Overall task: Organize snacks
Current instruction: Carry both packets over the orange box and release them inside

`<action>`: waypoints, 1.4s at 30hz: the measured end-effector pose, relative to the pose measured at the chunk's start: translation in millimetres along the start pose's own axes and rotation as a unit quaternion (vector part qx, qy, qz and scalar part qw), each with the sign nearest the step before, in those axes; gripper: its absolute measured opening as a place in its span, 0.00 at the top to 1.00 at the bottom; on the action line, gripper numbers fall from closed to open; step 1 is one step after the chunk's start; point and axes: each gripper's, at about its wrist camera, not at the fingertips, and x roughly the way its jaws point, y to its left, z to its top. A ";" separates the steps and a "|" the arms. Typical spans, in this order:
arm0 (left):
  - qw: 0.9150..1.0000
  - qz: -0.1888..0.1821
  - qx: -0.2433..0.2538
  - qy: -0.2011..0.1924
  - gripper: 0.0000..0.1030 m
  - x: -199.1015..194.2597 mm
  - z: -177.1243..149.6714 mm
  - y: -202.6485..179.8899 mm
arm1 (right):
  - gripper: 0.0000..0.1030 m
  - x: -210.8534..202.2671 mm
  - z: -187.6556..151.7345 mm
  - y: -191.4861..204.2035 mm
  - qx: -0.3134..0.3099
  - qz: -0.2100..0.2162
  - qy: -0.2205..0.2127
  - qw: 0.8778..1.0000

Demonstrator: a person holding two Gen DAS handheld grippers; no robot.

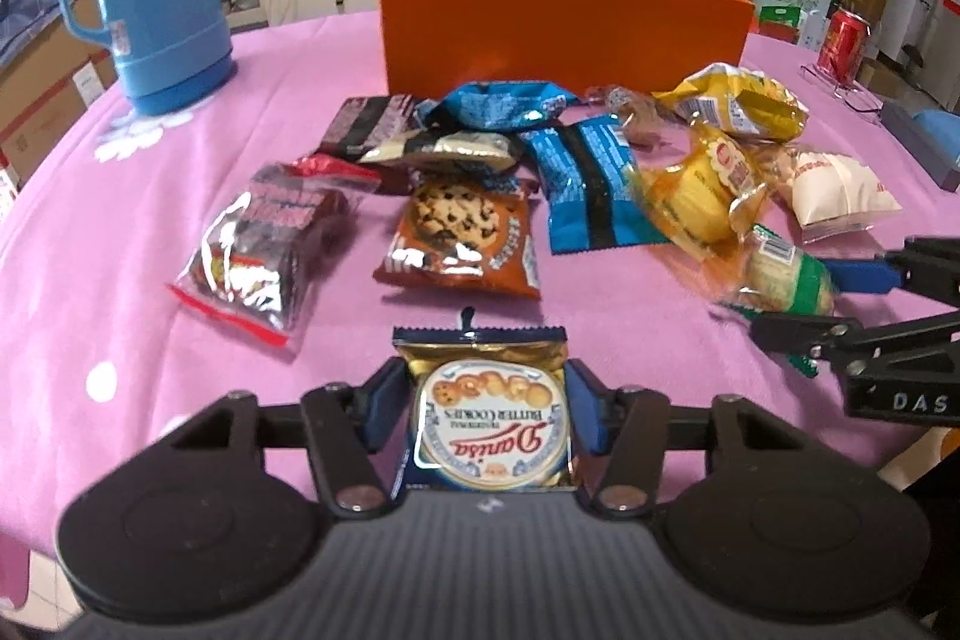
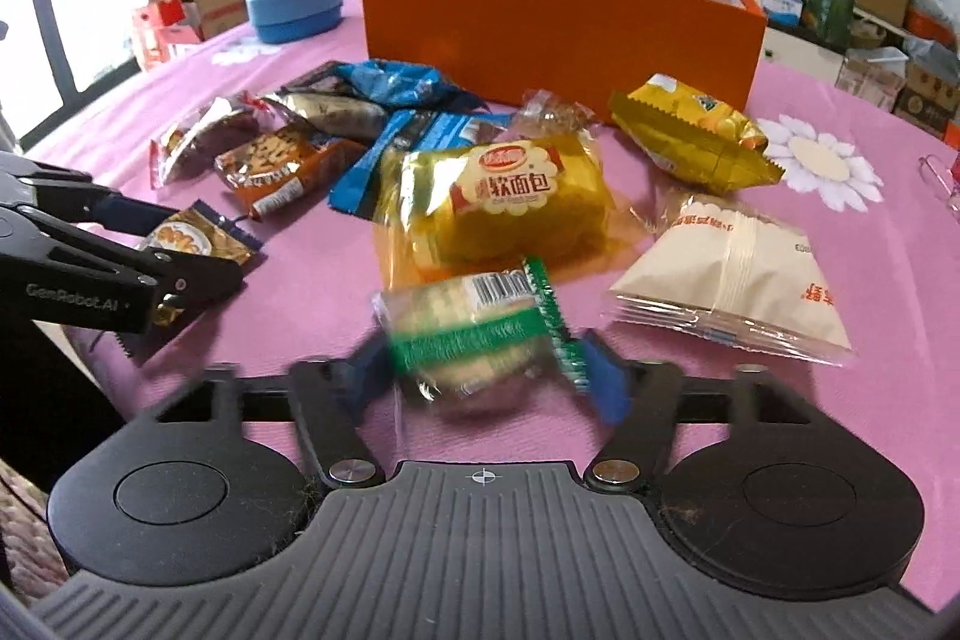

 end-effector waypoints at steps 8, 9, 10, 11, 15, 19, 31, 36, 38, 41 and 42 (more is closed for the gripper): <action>0.999 -0.013 -0.008 -0.028 0.47 -19.6 3.7 -4.2 | 0.69 -17.6 -3.7 -13.2 0.039 0.021 -0.015 0.999; 1.000 -0.009 -0.005 -0.025 0.46 -16.1 3.2 -5.9 | 0.69 -16.3 -2.7 -13.2 0.039 0.021 -0.015 0.999; 1.000 -0.004 -0.003 -0.019 0.46 -10.6 1.9 -7.1 | 0.69 -13.3 -2.1 -12.4 0.037 0.017 -0.011 0.999; 1.000 -0.002 -0.004 -0.012 0.46 -5.1 0.5 -6.9 | 0.69 -10.1 -2.0 -10.6 0.033 0.010 -0.007 0.999; 1.000 0.007 0.003 -0.006 0.39 0.7 -2.9 -7.3 | 0.59 -4.4 -1.5 -3.5 0.008 -0.007 -0.004 1.000; 1.000 0.013 0.003 -0.007 0.34 0.8 -4.7 -7.3 | 0.46 -0.8 -0.5 -5.9 0.015 -0.009 0.001 1.000; 1.000 -0.017 -0.007 -0.021 0.47 -24.9 -3.0 -5.9 | 0.68 -16.0 -2.5 -1.3 0.028 0.036 -0.002 0.999; 0.996 -0.046 -0.011 -0.077 0.47 -51.7 41.9 -0.2 | 0.68 -47.9 14.4 -4.3 0.078 0.094 -0.049 0.991; 0.993 -0.055 -0.019 -0.101 0.47 -49.4 77.7 4.0 | 0.68 -54.7 38.7 -7.2 0.068 0.092 -0.077 0.990; 0.989 -0.043 -0.027 -0.142 0.47 -32.7 136.1 7.3 | 0.68 -50.1 93.3 -19.5 0.041 0.047 -0.132 0.989; 0.987 -0.040 -0.033 -0.150 0.47 -23.0 154.7 8.2 | 0.68 -44.0 111.2 -25.2 0.037 0.029 -0.147 0.988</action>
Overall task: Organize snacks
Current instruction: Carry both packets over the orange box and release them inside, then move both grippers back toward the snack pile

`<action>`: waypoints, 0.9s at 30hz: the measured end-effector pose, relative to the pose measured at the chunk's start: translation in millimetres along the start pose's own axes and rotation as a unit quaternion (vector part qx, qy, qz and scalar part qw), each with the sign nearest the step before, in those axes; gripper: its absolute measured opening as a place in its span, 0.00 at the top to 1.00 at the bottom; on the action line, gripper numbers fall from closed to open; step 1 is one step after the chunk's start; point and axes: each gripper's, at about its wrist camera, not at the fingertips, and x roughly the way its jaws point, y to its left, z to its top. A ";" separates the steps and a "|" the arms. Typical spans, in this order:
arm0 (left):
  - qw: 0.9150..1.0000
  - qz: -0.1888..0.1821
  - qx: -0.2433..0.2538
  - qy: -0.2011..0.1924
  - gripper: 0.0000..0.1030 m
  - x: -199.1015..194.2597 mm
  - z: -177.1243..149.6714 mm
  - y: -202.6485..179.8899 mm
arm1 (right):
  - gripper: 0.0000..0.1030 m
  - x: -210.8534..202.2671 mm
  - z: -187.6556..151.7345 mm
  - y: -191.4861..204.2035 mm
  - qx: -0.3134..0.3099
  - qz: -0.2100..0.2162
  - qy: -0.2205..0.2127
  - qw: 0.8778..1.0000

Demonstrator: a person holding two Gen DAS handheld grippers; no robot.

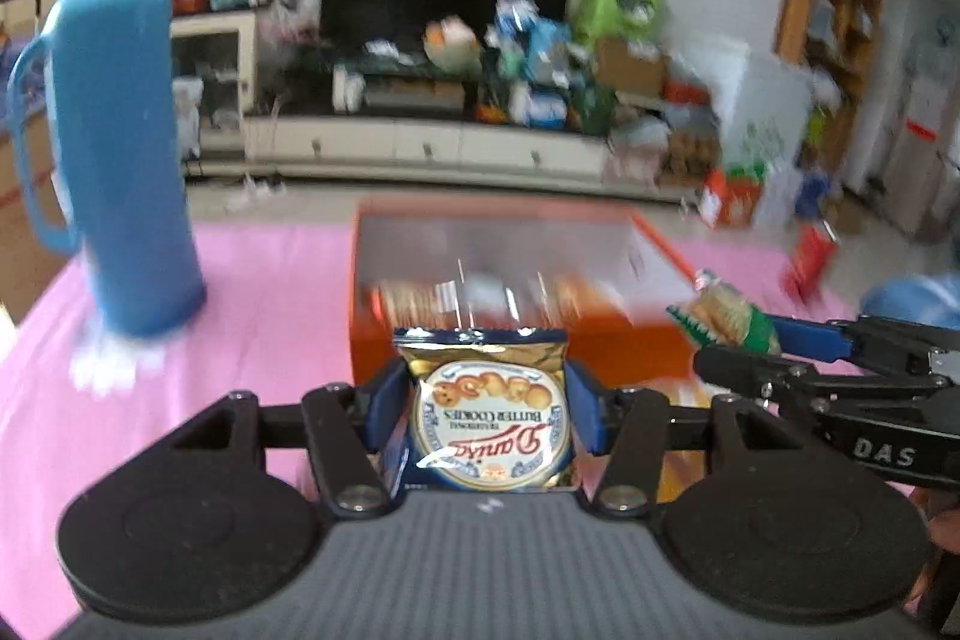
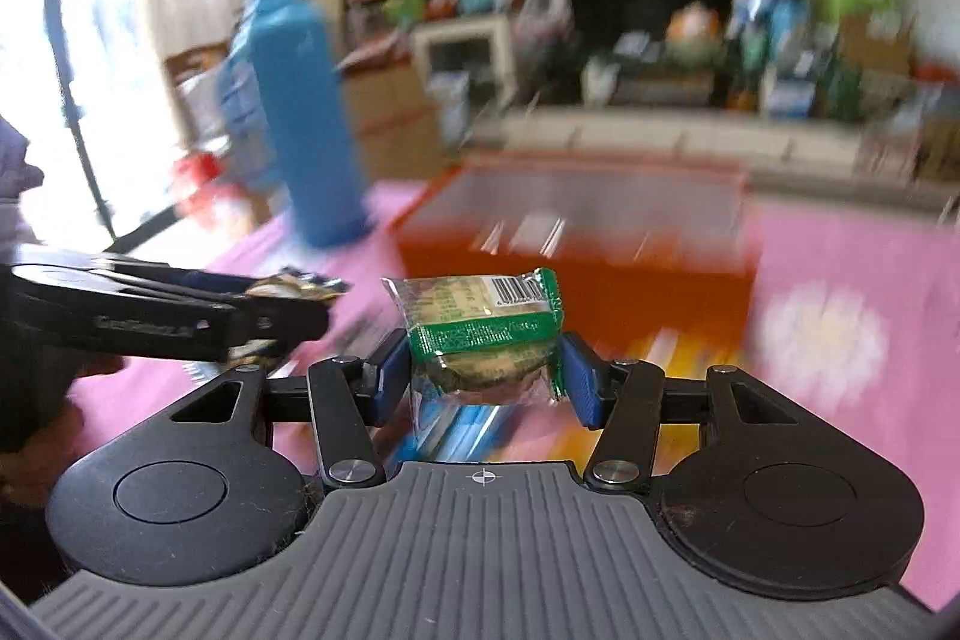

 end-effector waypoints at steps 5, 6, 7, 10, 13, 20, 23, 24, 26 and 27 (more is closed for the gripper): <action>1.000 0.022 -0.016 0.000 0.46 88.9 49.6 9.4 | 0.68 83.6 62.4 -36.1 -0.012 -0.080 -0.041 0.996; 0.999 0.029 -0.020 0.006 0.46 105.4 54.6 12.8 | 0.68 100.1 67.4 -44.7 -0.005 -0.085 -0.038 0.996; 0.999 0.031 -0.026 0.011 0.46 121.1 57.3 17.9 | 0.68 116.7 70.1 -54.9 0.007 -0.087 -0.034 0.996; 0.998 0.027 -0.058 0.011 0.46 145.3 55.3 35.5 | 0.68 145.5 65.7 -81.4 0.051 -0.093 -0.029 0.994; 0.996 0.046 -0.080 0.018 0.47 155.1 49.0 51.8 | 0.68 163.7 60.4 -100.2 0.079 -0.088 -0.020 0.993; 0.997 0.018 -0.077 0.014 0.33 158.8 47.1 53.5 | 0.53 173.9 48.1 -118.2 0.101 -0.073 -0.014 0.992; 0.997 0.007 -0.073 0.021 0.31 156.3 45.2 42.9 | 0.37 175.7 43.8 -115.4 0.102 -0.076 -0.017 0.992; 0.997 0.007 -0.071 0.016 0.30 152.6 46.5 40.5 | 0.35 169.7 44.3 -114.1 0.103 -0.081 -0.028 0.991; 0.997 0.012 -0.070 0.000 0.30 140.3 50.0 37.5 | 0.23 158.0 50.4 -112.5 0.107 -0.083 -0.052 0.989; 0.997 0.012 -0.071 -0.006 0.29 134.2 51.2 37.0 | 0.17 151.3 52.6 -111.9 0.108 -0.082 -0.062 0.989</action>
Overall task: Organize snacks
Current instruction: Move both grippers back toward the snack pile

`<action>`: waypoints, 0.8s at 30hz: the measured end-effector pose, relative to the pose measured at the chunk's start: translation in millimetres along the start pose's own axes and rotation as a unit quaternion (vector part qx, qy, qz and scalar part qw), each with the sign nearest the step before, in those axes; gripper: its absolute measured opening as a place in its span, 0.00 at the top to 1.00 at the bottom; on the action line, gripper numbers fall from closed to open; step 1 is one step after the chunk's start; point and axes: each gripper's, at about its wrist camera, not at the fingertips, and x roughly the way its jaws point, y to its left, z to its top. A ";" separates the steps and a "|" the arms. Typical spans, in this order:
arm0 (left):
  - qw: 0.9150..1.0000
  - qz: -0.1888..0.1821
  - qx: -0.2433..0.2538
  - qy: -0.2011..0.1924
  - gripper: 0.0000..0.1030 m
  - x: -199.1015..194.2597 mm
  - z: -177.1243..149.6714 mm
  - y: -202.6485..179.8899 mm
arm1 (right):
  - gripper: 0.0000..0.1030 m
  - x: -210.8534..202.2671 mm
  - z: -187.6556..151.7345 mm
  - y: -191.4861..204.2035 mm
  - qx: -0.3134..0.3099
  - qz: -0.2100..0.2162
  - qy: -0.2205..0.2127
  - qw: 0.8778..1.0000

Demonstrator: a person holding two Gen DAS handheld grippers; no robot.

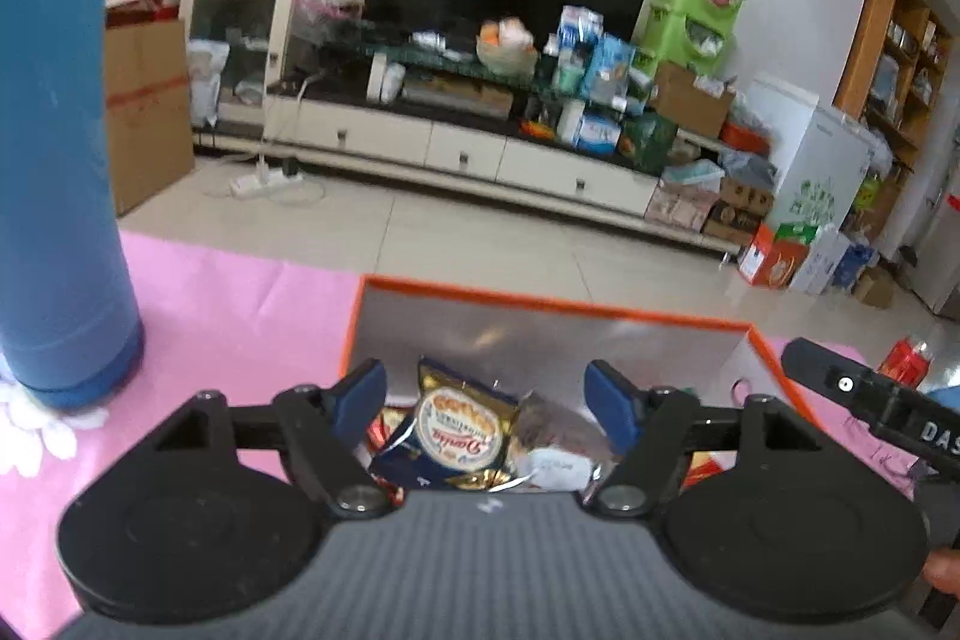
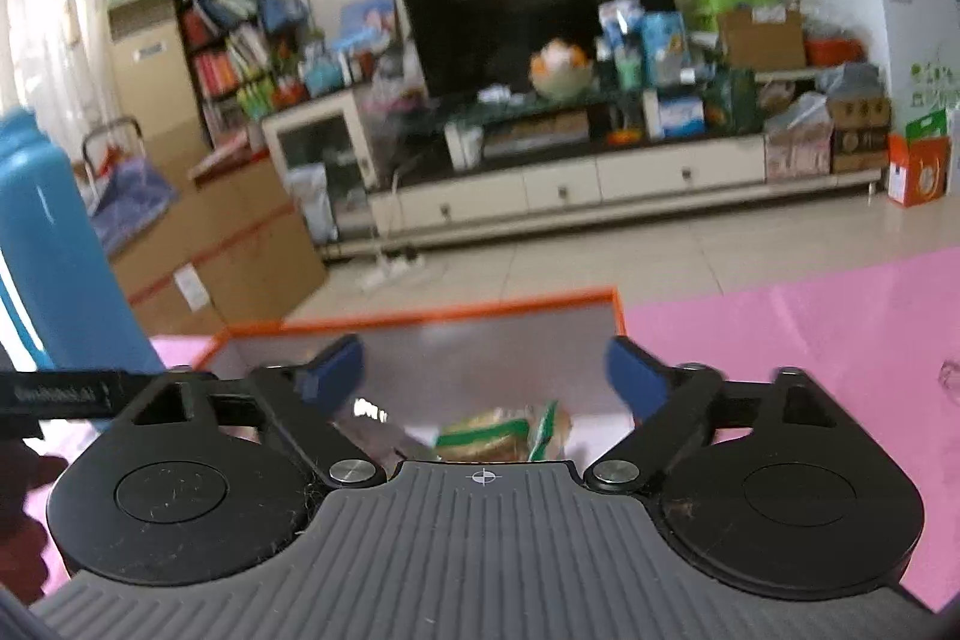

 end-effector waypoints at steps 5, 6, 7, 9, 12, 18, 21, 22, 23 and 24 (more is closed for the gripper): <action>1.000 0.001 0.001 -0.018 0.27 -41.3 0.8 -3.0 | 0.11 -29.3 8.5 -2.7 0.006 0.000 -0.012 1.000; 1.000 -0.001 0.004 -0.016 0.27 -49.4 -0.7 -4.4 | 0.11 -35.9 7.8 -5.5 0.012 0.002 -0.008 1.000; 1.000 -0.004 0.007 -0.013 0.27 -58.7 -5.5 -4.9 | 0.11 -41.5 6.7 -7.7 0.016 0.003 -0.002 1.000; 1.000 -0.006 0.013 -0.007 0.26 -78.0 -23.8 -3.3 | 0.11 -55.6 1.2 -13.1 0.021 0.005 0.015 1.000; 0.999 0.001 0.020 0.028 0.26 -100.7 -71.8 1.7 | 0.11 -88.3 -23.1 -26.7 0.012 -0.016 0.032 0.999; 0.992 -0.007 -0.049 0.117 0.26 -134.5 -166.4 10.4 | 0.11 -144.9 -86.1 -75.5 0.111 -0.062 0.104 0.986; 0.991 -0.022 -0.035 0.131 0.26 -147.1 -185.4 -0.1 | 0.11 -165.6 -104.7 -89.6 0.149 -0.054 0.115 0.981; 0.991 -0.013 -0.019 0.134 0.26 -149.3 -188.5 -5.1 | 0.11 -170.5 -108.9 -90.4 0.144 -0.060 0.117 0.981; 0.991 -0.002 -0.005 0.132 0.26 -151.2 -190.9 -10.1 | 0.11 -173.8 -110.9 -90.8 0.133 -0.068 0.118 0.982; 0.992 0.008 0.008 0.129 0.26 -153.3 -192.5 -13.7 | 0.11 -176.3 -111.6 -90.9 0.120 -0.075 0.117 0.983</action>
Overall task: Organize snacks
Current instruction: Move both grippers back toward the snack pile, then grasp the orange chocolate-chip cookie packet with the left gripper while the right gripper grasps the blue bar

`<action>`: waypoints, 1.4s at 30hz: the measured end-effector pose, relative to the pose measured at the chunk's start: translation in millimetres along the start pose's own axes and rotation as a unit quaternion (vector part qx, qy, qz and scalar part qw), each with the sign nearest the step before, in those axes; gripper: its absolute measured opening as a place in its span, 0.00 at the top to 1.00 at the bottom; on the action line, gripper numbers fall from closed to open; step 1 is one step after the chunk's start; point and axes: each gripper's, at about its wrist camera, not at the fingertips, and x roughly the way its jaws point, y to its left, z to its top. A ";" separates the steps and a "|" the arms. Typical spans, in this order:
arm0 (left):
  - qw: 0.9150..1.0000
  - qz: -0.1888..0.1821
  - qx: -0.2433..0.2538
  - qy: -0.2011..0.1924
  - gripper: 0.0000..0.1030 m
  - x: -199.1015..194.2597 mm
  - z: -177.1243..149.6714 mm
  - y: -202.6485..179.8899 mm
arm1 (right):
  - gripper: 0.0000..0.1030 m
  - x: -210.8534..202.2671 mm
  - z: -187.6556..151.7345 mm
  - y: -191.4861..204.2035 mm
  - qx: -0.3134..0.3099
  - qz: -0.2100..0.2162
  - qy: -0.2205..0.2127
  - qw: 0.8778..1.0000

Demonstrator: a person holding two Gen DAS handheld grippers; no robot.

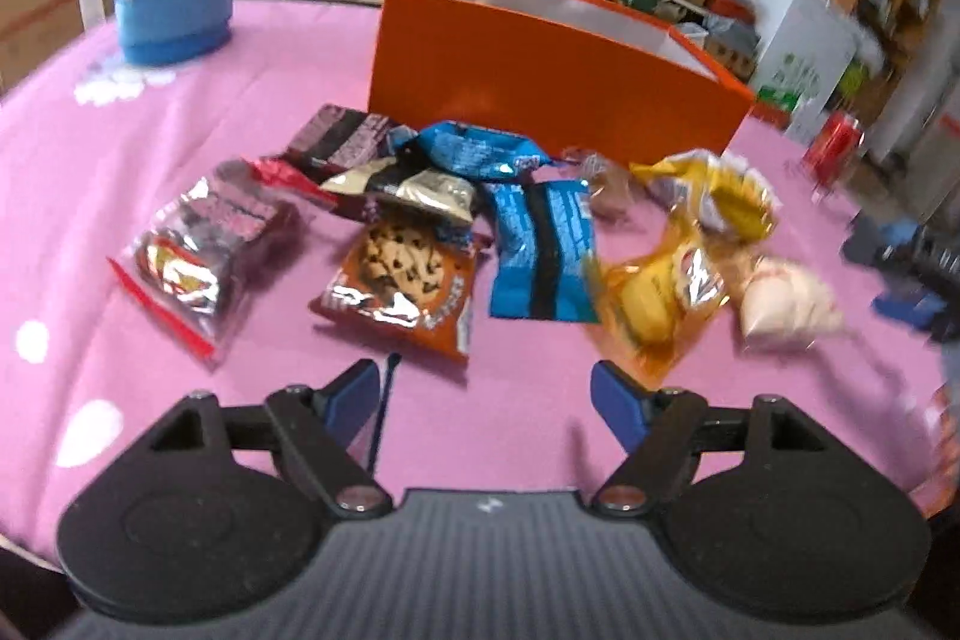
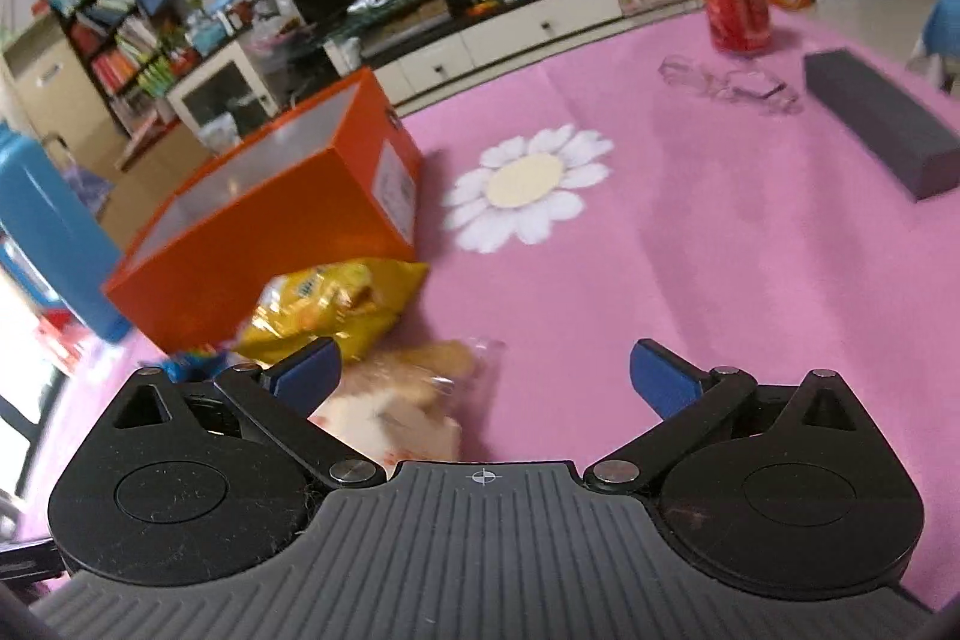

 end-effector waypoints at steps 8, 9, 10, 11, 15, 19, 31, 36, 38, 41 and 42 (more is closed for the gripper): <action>0.991 0.084 0.096 -0.032 0.26 14.0 29.8 -7.1 | 0.11 2.9 4.5 4.0 0.004 0.020 0.012 1.000; 0.990 0.084 0.106 -0.027 0.26 19.9 34.0 -7.1 | 0.11 4.2 3.8 7.6 -0.002 0.024 0.015 1.000; 0.990 0.087 0.113 -0.018 0.26 28.5 37.6 -7.1 | 0.11 5.8 3.4 11.1 -0.010 0.026 0.018 0.999; 0.989 0.087 0.118 -0.011 0.26 34.4 39.8 -6.0 | 0.11 6.6 2.0 13.8 -0.018 0.027 0.020 0.999; 0.990 0.091 0.107 -0.001 0.42 50.4 40.4 2.3 | 0.11 10.9 0.3 21.2 -0.037 0.025 0.028 0.999; 0.996 0.058 0.067 0.019 0.52 41.9 33.7 11.9 | 0.11 14.0 -0.5 20.1 -0.033 0.023 0.037 0.998; 0.994 0.057 0.086 0.021 0.48 4.6 -15.5 -8.2 | 0.11 11.6 -9.5 37.3 -0.094 0.026 0.046 0.994; 0.995 0.053 0.085 0.013 0.45 9.2 -13.4 -9.1 | 0.11 14.8 -14.5 61.9 -0.153 0.010 0.032 0.988; 0.995 0.053 0.085 0.010 0.44 10.4 -13.3 -9.9 | 0.11 18.7 -13.9 67.9 -0.157 0.007 0.035 0.987; 0.995 0.051 0.082 0.008 0.42 11.8 -11.9 -9.1 | 0.11 11.7 -12.8 80.9 -0.173 0.009 -0.005 0.985; 0.996 0.046 0.077 0.007 0.40 12.1 -11.1 -7.8 | 0.11 6.4 -12.4 87.9 -0.184 0.017 -0.025 0.983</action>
